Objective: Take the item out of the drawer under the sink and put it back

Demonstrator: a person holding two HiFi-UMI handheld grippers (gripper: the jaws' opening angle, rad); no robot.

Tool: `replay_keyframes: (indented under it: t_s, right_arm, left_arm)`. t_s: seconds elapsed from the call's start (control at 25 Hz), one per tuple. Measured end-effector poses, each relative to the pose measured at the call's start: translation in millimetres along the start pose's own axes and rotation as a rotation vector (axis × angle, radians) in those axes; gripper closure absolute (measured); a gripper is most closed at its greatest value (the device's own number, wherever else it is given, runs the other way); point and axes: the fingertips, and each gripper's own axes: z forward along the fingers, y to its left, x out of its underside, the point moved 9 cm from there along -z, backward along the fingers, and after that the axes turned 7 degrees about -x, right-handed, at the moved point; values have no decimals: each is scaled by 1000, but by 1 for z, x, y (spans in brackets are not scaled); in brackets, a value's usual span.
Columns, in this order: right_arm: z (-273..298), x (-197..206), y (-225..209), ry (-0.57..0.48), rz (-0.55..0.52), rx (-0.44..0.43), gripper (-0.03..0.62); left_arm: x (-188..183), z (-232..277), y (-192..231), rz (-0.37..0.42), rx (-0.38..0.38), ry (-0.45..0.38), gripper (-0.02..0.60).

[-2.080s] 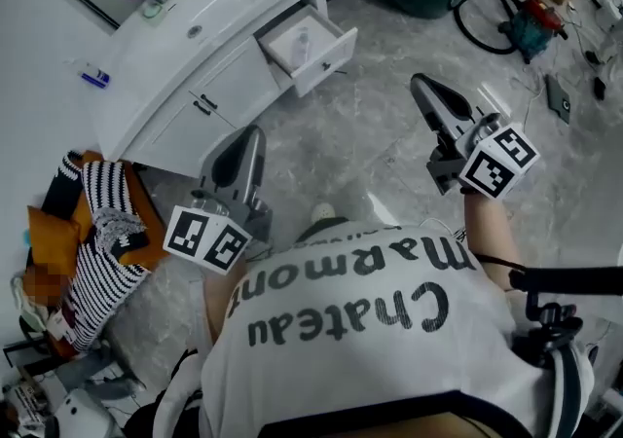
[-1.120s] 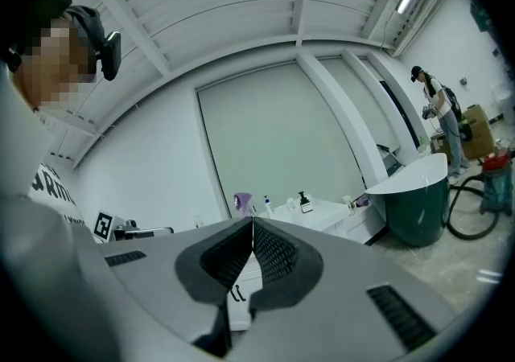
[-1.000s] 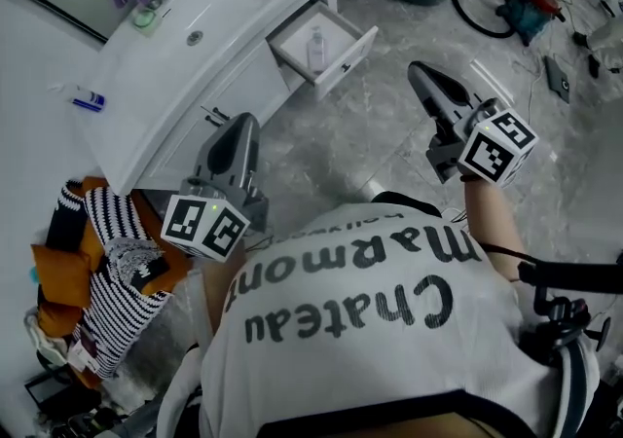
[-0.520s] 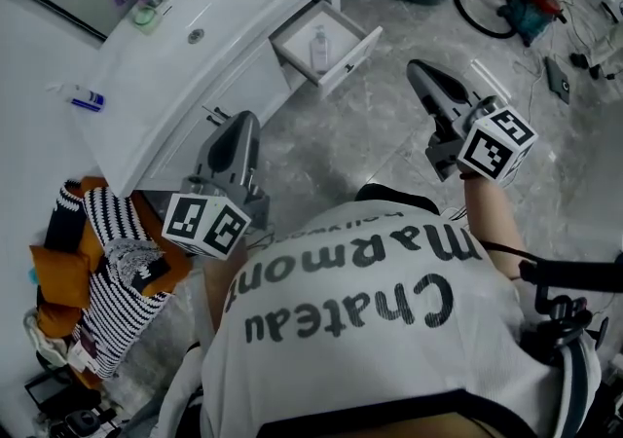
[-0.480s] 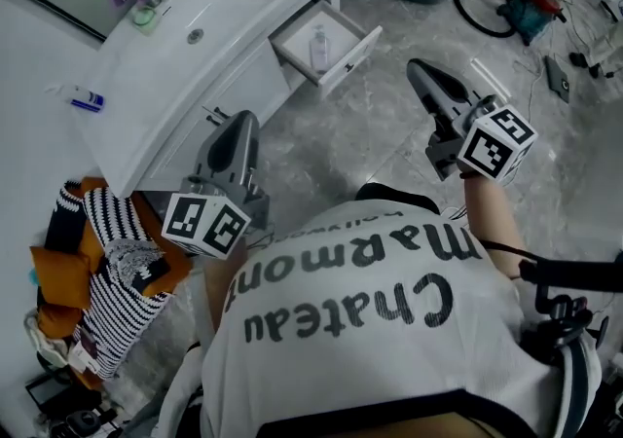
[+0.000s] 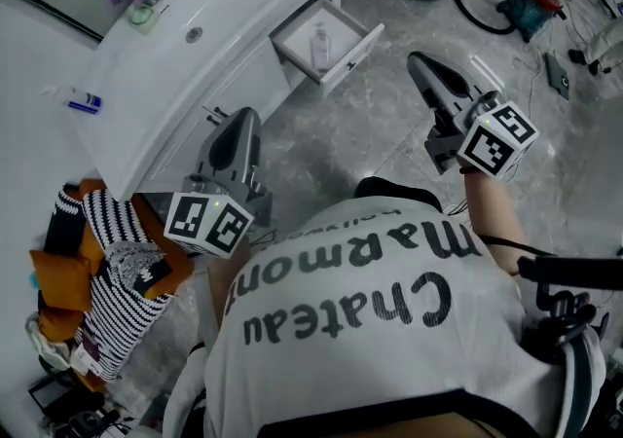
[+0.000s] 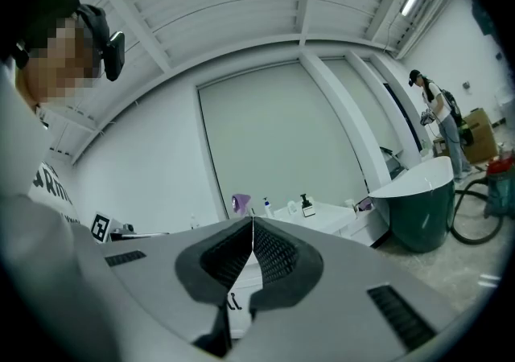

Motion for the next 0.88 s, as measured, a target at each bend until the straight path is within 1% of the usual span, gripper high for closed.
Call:
replay_keyframes:
  t_s: [0.08, 0.24, 0.4, 0.52, 0.6, 0.68, 0.88]
  right_arm:
    - [4, -1, -4, -15, 5, 14, 582]
    - [9, 4, -14, 5, 30, 44, 582]
    - [10, 11, -15, 28, 37, 38, 582]
    - [13, 16, -19, 64, 36, 31, 582]
    - [14, 19, -24, 69, 47, 34, 582]
    - [14, 21, -27, 61, 54, 38, 582]
    - [15, 16, -37, 5, 21, 77, 582]
  left_arm:
    - [3, 2, 5, -11, -8, 4, 569]
    - [14, 3, 12, -12, -26, 13, 569]
    - [27, 3, 16, -6, -18, 43, 569]
    - [31, 10, 18, -13, -11, 57, 569]
    - [31, 16, 17, -14, -10, 68, 569]
    - [31, 19, 16, -11, -13, 79, 571]
    - [30, 30, 18, 8, -13, 93, 569]
